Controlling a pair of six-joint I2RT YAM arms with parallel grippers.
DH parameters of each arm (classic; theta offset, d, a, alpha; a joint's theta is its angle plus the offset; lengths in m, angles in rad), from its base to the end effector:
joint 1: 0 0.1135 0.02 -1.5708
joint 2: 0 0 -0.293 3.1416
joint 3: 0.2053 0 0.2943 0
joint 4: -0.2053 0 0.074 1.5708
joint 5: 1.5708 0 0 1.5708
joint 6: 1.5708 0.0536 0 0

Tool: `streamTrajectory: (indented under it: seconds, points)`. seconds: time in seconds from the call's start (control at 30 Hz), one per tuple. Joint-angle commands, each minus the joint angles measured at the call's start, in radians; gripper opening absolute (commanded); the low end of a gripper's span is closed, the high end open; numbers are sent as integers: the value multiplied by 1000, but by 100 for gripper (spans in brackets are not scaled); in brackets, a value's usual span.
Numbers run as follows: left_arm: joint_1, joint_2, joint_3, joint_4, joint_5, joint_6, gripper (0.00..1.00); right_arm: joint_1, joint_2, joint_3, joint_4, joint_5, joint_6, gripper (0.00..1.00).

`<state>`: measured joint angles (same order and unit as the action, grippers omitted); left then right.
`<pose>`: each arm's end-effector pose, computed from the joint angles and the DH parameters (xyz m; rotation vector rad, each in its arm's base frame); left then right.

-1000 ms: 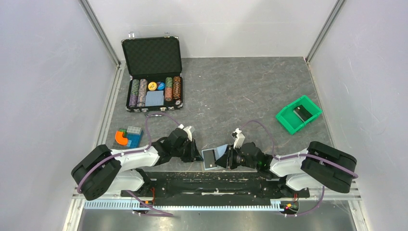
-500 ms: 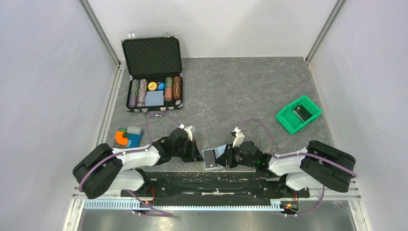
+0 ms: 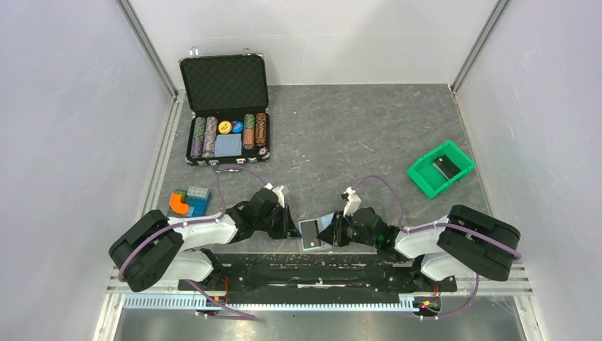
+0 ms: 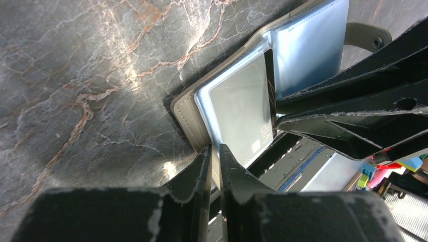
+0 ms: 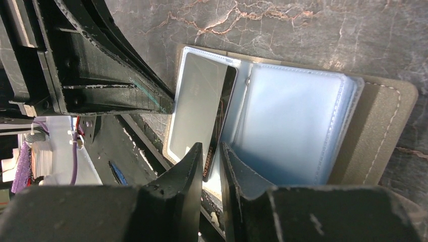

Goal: Take the credit cards out of the card holder
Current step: Remove the credit card from the card holder.

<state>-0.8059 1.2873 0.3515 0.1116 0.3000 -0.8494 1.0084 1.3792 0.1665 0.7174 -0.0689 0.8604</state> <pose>0.1563 -0.1858 0.1065 0.0995 2.6605 -1.0382 0.1214 0.1995 0.0917 -0.2173 2.2912 1.1507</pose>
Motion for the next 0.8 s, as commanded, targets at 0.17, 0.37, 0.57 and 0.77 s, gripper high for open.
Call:
streamTrajectory:
  seconds: [0.17, 0.37, 0.57, 0.77]
  points:
    - [-3, 57, -1, -14, -12, -20, 16, -11, 34, -6, 113, -51, 32, 19]
    - [-4, 69, -6, -4, -12, -25, 16, -19, 34, -9, 115, -57, 32, 14]
    - [-4, 89, 0, -3, -9, -22, 15, -31, 47, -30, 190, -94, 52, 0]
    - [-4, 81, -5, -22, -27, -22, 15, -52, 28, -64, 230, -109, 60, 0]
